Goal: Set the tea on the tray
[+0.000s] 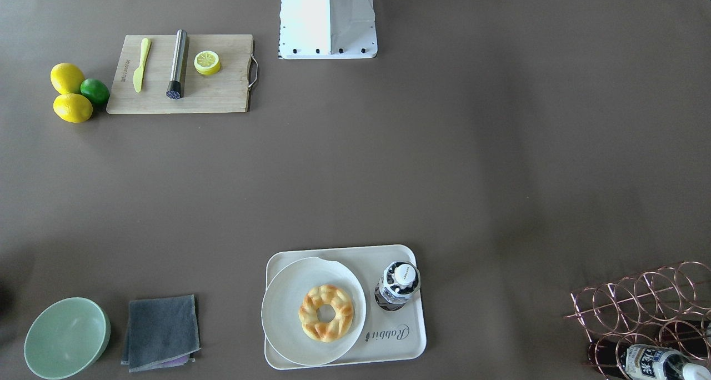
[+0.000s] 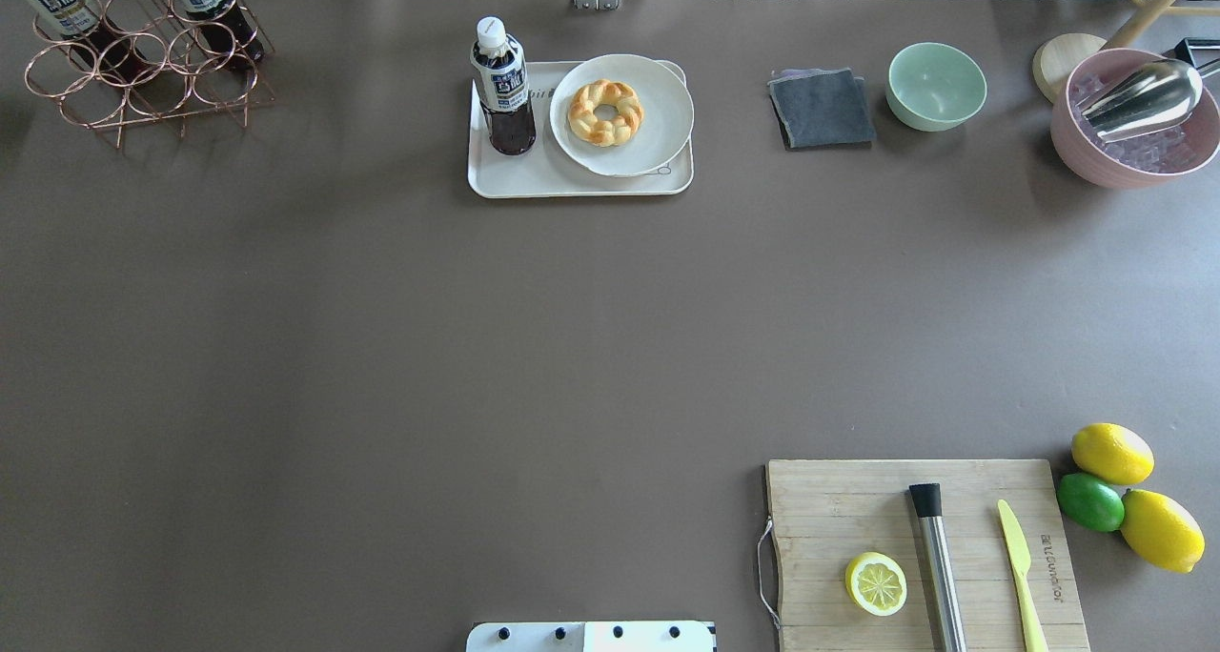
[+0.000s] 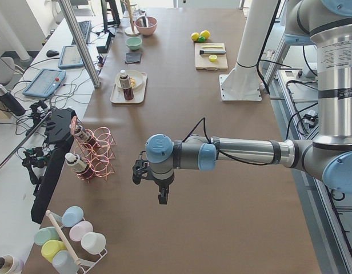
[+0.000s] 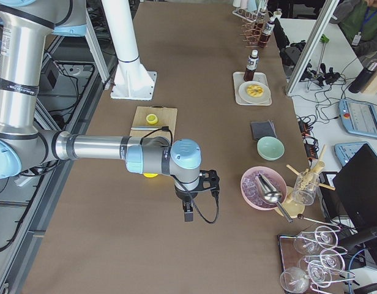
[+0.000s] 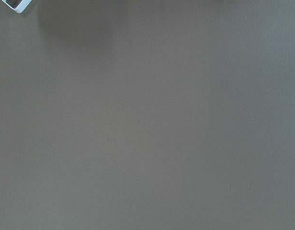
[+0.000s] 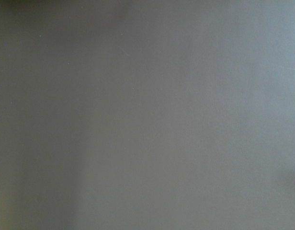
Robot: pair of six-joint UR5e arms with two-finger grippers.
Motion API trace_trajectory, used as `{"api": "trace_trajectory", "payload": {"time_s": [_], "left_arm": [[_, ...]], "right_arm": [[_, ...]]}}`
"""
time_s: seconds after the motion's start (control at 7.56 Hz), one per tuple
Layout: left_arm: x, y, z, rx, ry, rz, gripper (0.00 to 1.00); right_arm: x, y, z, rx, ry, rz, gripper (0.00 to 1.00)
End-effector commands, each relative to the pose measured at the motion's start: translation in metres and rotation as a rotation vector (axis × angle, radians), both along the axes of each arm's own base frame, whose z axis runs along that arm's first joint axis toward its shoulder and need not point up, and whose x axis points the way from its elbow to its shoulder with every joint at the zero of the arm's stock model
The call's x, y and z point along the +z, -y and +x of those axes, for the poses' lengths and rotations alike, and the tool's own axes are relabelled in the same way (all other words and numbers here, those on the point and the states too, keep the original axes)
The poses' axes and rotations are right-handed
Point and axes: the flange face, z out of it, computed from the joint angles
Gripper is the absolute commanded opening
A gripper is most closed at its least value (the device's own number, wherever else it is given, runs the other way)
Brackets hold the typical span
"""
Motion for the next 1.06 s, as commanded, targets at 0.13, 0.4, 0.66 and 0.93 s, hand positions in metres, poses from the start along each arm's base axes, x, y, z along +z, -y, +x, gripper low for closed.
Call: {"api": "trace_trajectory", "payload": {"time_s": [0.13, 0.4, 0.66, 0.93], "left_arm": [[0.0024, -0.0002, 0.0000, 0.000, 0.001, -0.004, 0.99], [0.0032, -0.0003, 0.0000, 0.000, 0.001, -0.005, 0.99], [0.0031, -0.0003, 0.0001, 0.000, -0.001, -0.005, 0.99], [0.0032, -0.0003, 0.0000, 0.000, 0.001, -0.005, 0.99]], "right_arm": [[-0.0037, 0.0005, -0.0002, 0.000, 0.002, 0.007, 1.00], [-0.0075, 0.0010, -0.0001, 0.000, 0.002, 0.015, 1.00], [-0.0082, 0.0011, -0.0001, 0.000, 0.002, 0.016, 1.00], [-0.0111, 0.0014, -0.0001, 0.000, 0.002, 0.021, 1.00]]}}
